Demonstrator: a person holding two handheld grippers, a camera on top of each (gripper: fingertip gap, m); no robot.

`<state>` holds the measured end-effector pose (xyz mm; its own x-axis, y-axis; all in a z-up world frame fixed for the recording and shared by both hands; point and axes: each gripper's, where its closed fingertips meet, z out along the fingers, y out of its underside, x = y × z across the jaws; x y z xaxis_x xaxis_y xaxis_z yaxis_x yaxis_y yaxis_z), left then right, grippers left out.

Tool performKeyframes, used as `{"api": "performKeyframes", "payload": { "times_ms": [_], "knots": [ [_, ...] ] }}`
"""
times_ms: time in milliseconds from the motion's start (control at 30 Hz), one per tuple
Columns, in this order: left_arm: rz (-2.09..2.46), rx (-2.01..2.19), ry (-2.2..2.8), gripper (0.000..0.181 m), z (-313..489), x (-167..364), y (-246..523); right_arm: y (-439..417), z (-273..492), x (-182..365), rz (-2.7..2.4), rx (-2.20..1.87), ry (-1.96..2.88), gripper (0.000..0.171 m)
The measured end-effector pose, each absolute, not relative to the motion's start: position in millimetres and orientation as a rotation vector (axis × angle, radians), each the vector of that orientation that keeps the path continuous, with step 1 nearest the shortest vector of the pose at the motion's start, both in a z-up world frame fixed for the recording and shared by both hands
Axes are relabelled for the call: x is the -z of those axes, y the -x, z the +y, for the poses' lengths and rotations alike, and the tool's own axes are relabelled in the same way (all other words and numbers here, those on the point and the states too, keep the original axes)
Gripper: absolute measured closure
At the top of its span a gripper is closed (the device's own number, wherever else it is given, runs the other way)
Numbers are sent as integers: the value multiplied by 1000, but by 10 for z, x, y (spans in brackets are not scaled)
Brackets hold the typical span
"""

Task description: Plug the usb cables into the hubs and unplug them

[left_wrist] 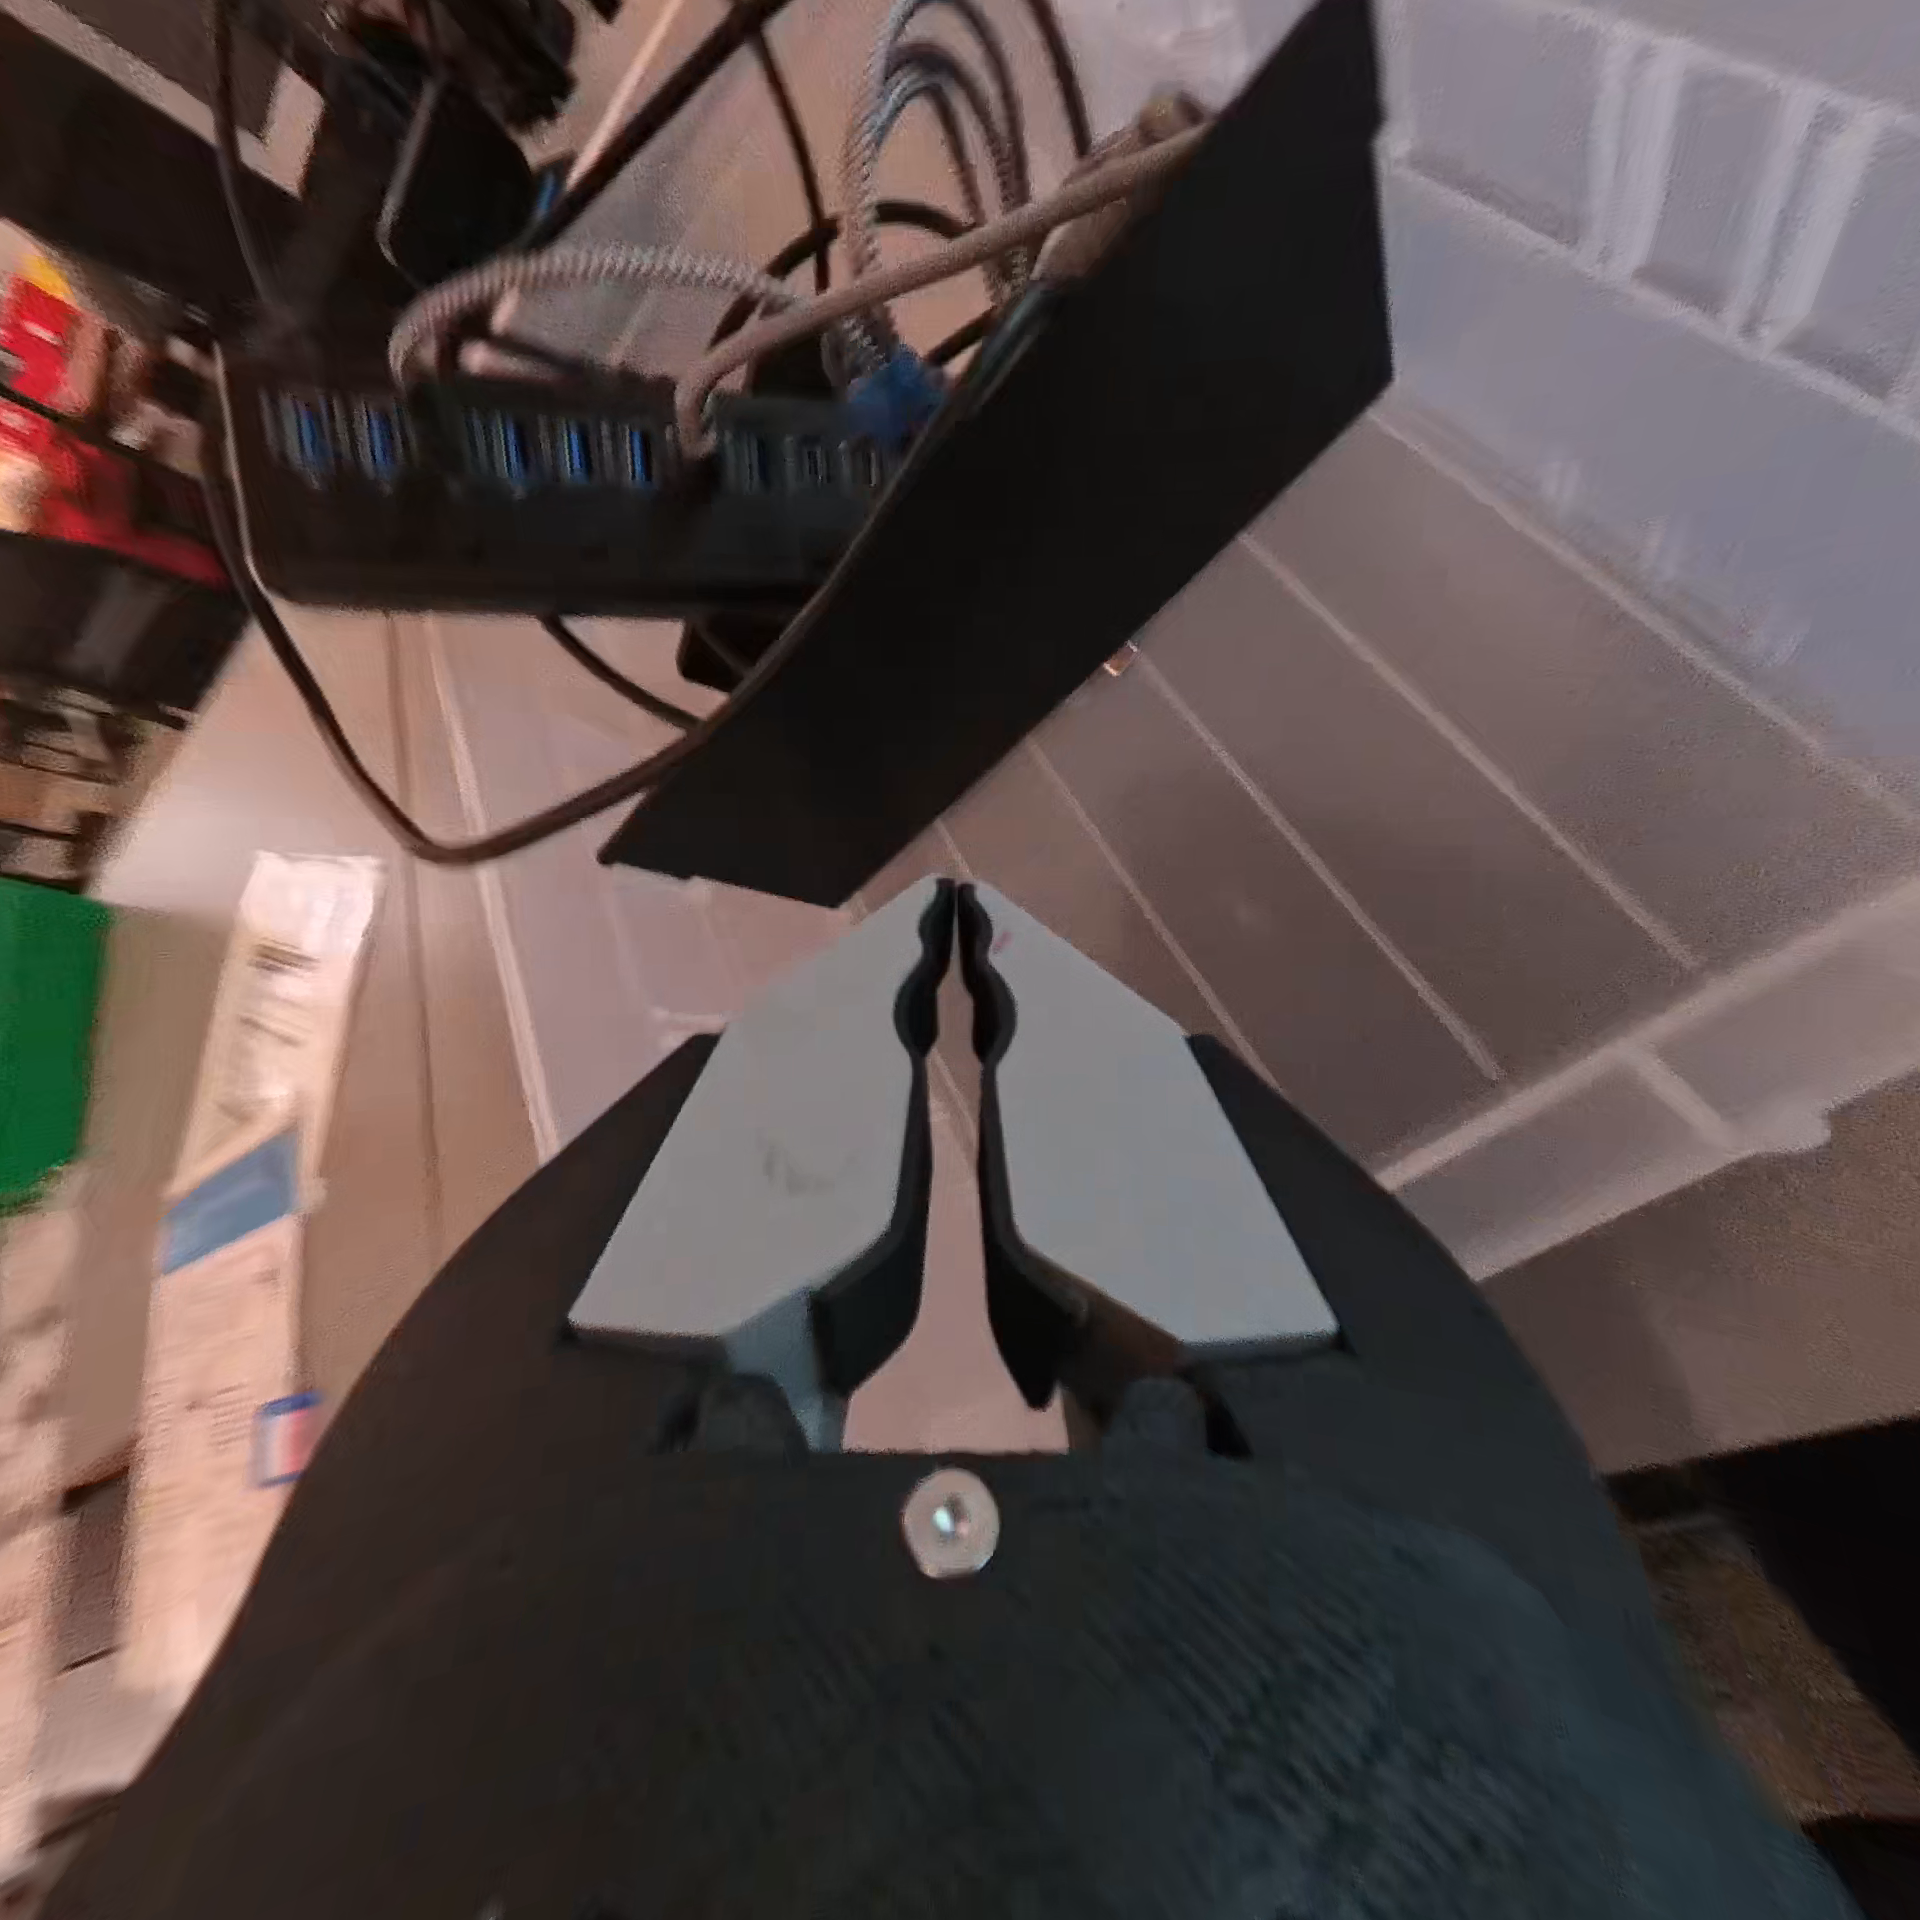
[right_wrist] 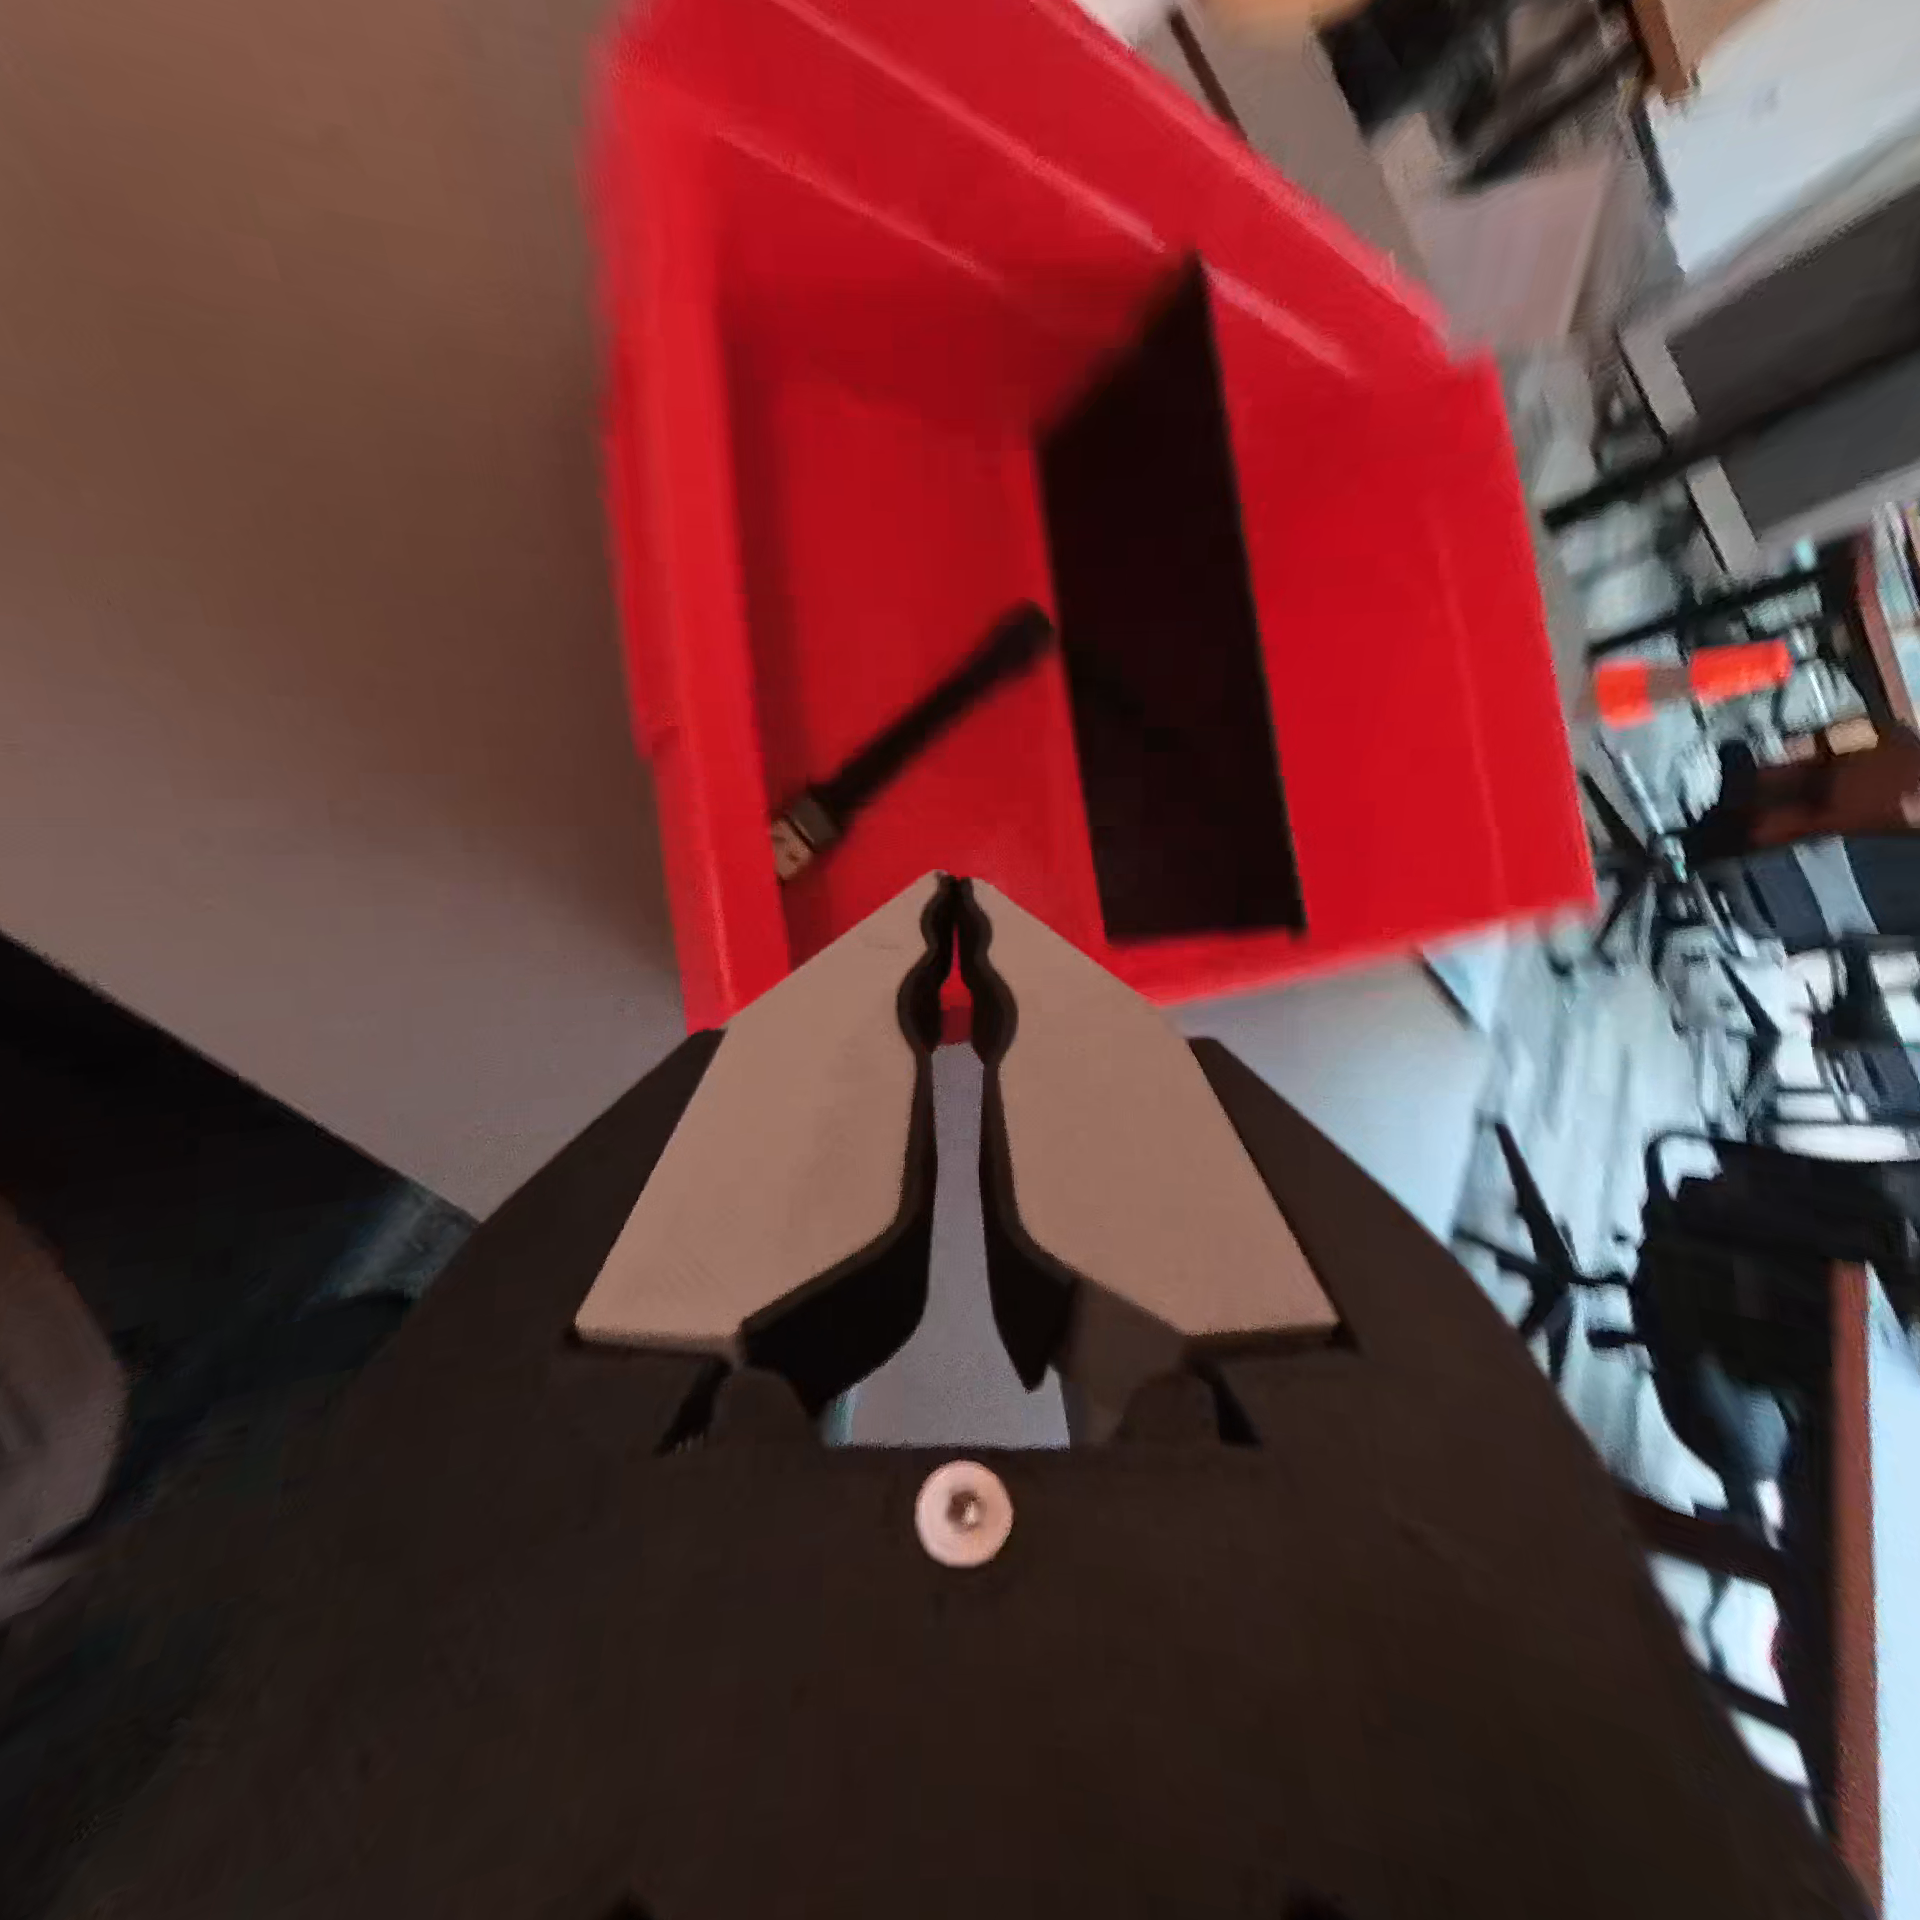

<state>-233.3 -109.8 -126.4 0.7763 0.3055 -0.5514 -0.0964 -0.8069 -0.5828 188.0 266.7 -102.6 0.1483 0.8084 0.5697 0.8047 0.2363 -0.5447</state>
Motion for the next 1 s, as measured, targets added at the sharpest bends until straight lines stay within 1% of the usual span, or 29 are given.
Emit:
{"api": "performKeyframes", "payload": {
  "times_ms": [33,100,167,233,300,333,400,433,467,500,567,633,700,800,833,867,933,967,1000],
  "knots": [
    [-187,-797,2342,177,-1162,1268,2378,-2067,2893,1024,-1579,41,1593,171],
    [-250,-712,2287,164,-1269,1223,2429,-2358,3237,996,-1495,66,1698,171],
    [-224,-590,2246,156,-1259,1183,2278,-2440,3284,974,-1466,-67,1757,158],
    [-62,-314,2209,149,-1113,1183,1824,-2329,3099,909,-1454,-311,1751,146],
    [134,38,2124,141,-982,1139,1219,-2156,2787,881,-1479,-578,1704,157],
    [144,109,2077,138,-918,1109,1096,-2096,2684,911,-1474,-665,1694,162],
    [87,100,2076,130,-738,1171,1092,-2023,2679,1092,-1440,-691,1713,171],
    [60,78,2059,116,-633,1158,1108,-1991,2666,1238,-1470,-690,1739,169],
    [31,84,2042,114,-524,1150,1098,-1954,2614,1377,-1517,-714,1768,168],
    [13,111,2031,117,-422,1152,1061,-1912,2554,1436,-1535,-765,1782,162],
    [-22,144,2041,124,-287,1172,1013,-1893,2491,1373,-1519,-835,1754,163],
    [-97,115,2054,116,-223,1181,1058,-1974,2571,1257,-1475,-776,1716,134],
    [-108,89,2045,118,-209,1159,1052,-2077,2606,1082,-1415,-782,1682,130],
    [-68,88,2003,119,-198,1034,898,-2166,2333,787,-1402,-1047,1585,109],
    [-51,46,2000,122,-188,1002,870,-2174,2196,698,-1410,-1153,1532,103],
    [-37,-22,2008,121,-166,995,872,-2159,2081,640,-1415,-1237,1492,99],
    [-22,-154,2041,119,-91,1027,920,-2048,1965,701,-1452,-1286,1493,101],
    [-30,-195,2058,117,-50,1055,959,-1970,1975,811,-1476,-1242,1532,99],
    [-49,-232,2070,123,-20,1075,1013,-1874,2050,934,-1473,-1161,1588,97]
  ]
}}
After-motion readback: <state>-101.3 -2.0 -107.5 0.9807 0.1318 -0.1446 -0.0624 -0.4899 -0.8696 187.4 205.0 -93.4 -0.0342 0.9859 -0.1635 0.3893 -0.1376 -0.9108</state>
